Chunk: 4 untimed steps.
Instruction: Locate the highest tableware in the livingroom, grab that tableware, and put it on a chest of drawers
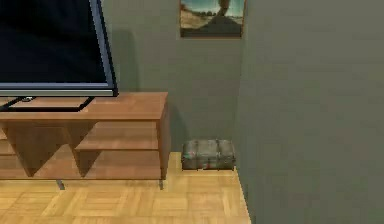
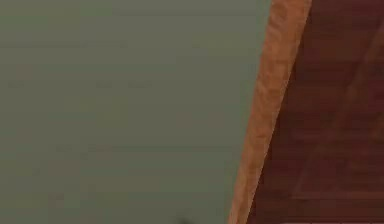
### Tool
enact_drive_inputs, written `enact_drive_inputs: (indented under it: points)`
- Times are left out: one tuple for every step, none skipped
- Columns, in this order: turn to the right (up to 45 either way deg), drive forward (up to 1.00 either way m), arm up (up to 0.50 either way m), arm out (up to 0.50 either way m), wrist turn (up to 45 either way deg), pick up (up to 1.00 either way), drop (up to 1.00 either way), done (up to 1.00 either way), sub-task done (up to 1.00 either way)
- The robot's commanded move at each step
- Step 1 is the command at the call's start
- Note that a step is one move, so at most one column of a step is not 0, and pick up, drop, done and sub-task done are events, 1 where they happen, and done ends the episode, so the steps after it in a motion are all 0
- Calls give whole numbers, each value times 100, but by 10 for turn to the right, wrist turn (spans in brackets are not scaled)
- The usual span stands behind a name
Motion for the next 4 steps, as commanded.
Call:
enact_drive_inputs:
  points:
    - [-450, 0, 0, 0, 0, 0, 0, 0, 0]
    - [-90, 0, 0, 0, 0, 0, 0, 0, 0]
    - [0, 35, 0, 0, 0, 0, 0, 0, 0]
    - [-270, 0, 0, 0, 0, 0, 0, 0, 0]
